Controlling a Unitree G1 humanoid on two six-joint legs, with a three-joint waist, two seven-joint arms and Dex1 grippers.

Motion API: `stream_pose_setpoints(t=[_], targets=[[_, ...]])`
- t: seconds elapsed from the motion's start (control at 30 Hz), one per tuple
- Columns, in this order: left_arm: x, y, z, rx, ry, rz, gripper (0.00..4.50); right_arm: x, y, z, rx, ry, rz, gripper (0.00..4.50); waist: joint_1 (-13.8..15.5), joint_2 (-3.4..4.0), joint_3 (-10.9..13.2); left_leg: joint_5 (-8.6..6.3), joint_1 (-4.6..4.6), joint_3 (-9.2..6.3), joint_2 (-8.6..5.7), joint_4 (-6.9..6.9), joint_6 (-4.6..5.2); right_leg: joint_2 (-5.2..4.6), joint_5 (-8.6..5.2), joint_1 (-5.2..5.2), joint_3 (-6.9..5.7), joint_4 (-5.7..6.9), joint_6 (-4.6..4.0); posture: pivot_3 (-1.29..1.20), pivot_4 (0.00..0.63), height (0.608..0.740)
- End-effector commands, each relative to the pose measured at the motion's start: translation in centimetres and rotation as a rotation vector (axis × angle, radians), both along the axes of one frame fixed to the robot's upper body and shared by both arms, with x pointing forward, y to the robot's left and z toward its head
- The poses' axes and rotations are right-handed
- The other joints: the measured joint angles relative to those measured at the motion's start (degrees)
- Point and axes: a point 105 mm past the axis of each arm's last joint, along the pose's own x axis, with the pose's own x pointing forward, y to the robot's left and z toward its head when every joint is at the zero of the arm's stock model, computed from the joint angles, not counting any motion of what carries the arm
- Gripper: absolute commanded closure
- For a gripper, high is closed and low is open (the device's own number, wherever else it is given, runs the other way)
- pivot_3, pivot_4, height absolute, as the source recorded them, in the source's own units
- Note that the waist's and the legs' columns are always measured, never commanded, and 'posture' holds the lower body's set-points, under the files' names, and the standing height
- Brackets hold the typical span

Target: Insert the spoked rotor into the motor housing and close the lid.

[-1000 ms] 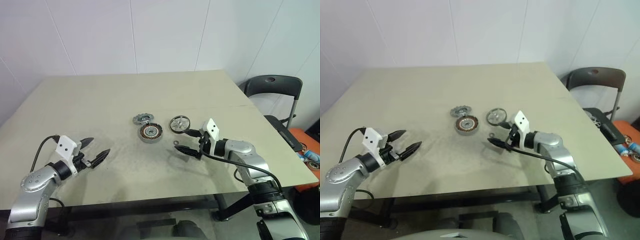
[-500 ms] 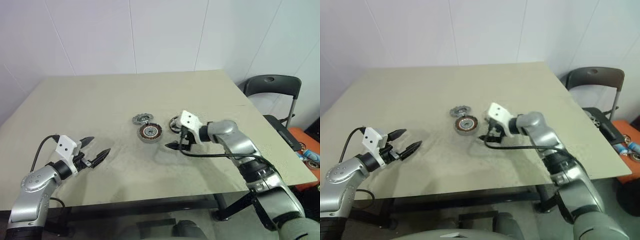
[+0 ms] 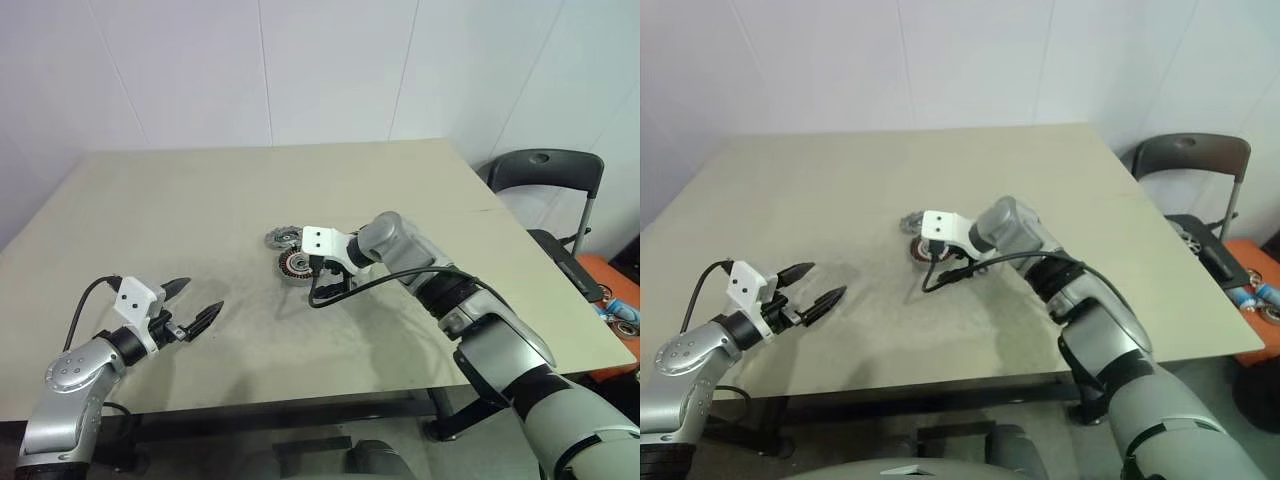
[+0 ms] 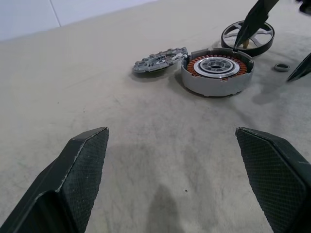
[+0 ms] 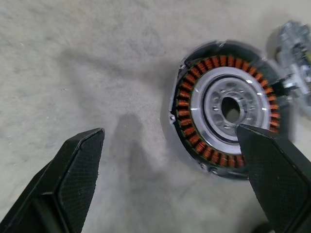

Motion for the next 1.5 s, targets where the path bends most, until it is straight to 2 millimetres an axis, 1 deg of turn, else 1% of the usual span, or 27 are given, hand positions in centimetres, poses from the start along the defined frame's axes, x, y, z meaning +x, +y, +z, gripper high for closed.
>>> stream_pose_setpoints(t=[0.03,0.13,0.33,0.5,0.73,0.9,0.97,1.03,1.2,1.23,1.27,1.37,1.5], targets=[[0.1,0.1,1.6,0.021,-0.071,0.000,0.05,0.9,0.8,0.9,-0.015,-0.067,0.018,0.00,-0.43,0.00,0.00,0.00,-0.01,0.00,0.00,0.00,0.00,-0.01,0.00,0.00,0.00,0.00,0.00,0.00,0.000,0.740],[0.2,0.2,1.7,0.024,-0.074,0.003,0.05,1.2,1.6,1.1,-0.006,-0.082,0.023,0.00,-0.61,0.01,0.01,0.00,-0.03,0.00,-0.02,0.00,0.00,-0.04,0.00,-0.03,0.00,0.00,0.00,0.00,0.000,0.740],[0.5,0.3,1.9,0.026,-0.080,0.002,0.05,1.8,2.3,1.2,-0.020,-0.108,0.025,0.00,-1.71,0.02,0.01,0.01,-0.05,-0.01,-0.01,-0.01,-0.03,-0.04,0.01,-0.08,-0.03,0.07,-0.01,0.00,0.000,0.740],[0.5,0.3,1.9,0.024,-0.082,0.004,0.05,1.7,2.5,0.9,-0.034,-0.101,0.041,0.00,-1.95,0.03,0.01,0.01,-0.05,-0.02,-0.02,-0.02,-0.04,-0.07,0.01,-0.09,-0.03,0.07,-0.01,0.00,0.000,0.740],[0.4,0.3,1.9,0.023,-0.084,0.009,0.05,1.4,3.6,0.7,-0.032,-0.107,0.068,0.00,-2.09,0.03,0.02,0.02,-0.02,-0.01,-0.01,-0.03,-0.06,-0.06,0.01,-0.11,-0.04,0.15,-0.02,0.00,0.000,0.740],[0.3,0.2,1.8,0.022,-0.084,0.012,0.05,1.4,4.0,0.3,-0.058,-0.123,0.087,0.00,-2.26,0.04,0.02,0.04,0.02,0.00,0.00,-0.03,-0.09,-0.06,0.01,-0.13,-0.04,0.23,-0.04,0.00,0.000,0.740],[0.2,0.2,1.8,0.022,-0.085,0.014,0.00,1.2,4.1,0.1,-0.060,-0.112,0.092,0.38,-2.25,0.04,0.02,0.04,0.02,0.00,0.00,-0.03,-0.10,-0.06,0.01,-0.13,-0.04,0.23,-0.04,0.00,0.000,0.740],[0.1,0.2,1.8,0.022,-0.085,0.017,0.00,1.1,4.2,-0.1,-0.063,-0.106,0.090,0.88,-2.16,0.04,0.02,0.04,0.01,0.00,0.00,-0.03,-0.10,-0.07,0.01,-0.14,-0.04,0.24,-0.04,0.00,0.000,0.740],[0.0,0.3,1.7,0.023,-0.086,0.021,0.00,1.1,4.4,-0.3,-0.063,-0.099,0.079,2.48,-2.08,0.04,0.00,0.04,-0.03,-0.01,-0.02,-0.05,-0.11,-0.11,0.01,-0.17,-0.07,0.23,-0.04,0.00,0.000,0.740],[0.0,0.3,1.7,0.023,-0.086,0.022,0.00,1.1,4.4,-0.3,-0.062,-0.097,0.075,2.62,-2.11,0.03,0.00,0.04,0.00,-0.01,-0.01,-0.06,-0.11,-0.11,0.01,-0.16,-0.07,0.23,-0.05,0.00,0.000,0.740],[0.1,0.3,1.7,0.023,-0.086,0.021,0.00,1.1,4.4,-0.2,-0.060,-0.093,0.072,2.66,-2.12,0.03,0.00,0.04,0.00,0.00,-0.01,-0.06,-0.11,-0.10,0.01,-0.16,-0.08,0.23,-0.05,0.00,0.000,0.740],[0.1,0.3,1.7,0.024,-0.087,0.021,0.00,0.9,4.7,0.1,-0.041,-0.059,0.064,2.66,-2.06,0.03,0.00,0.09,0.06,0.00,0.00,-0.05,-0.20,-0.10,0.02,-0.14,-0.08,0.30,-0.07,0.00,0.000,0.740],[0.3,0.4,1.8,0.025,-0.088,0.021,0.00,0.5,5.3,1.1,0.005,0.016,0.047,2.66,-2.01,0.04,0.00,0.11,0.07,-0.01,0.01,-0.06,-0.22,-0.09,0.01,-0.15,-0.09,0.33,-0.10,0.00,0.000,0.740]])
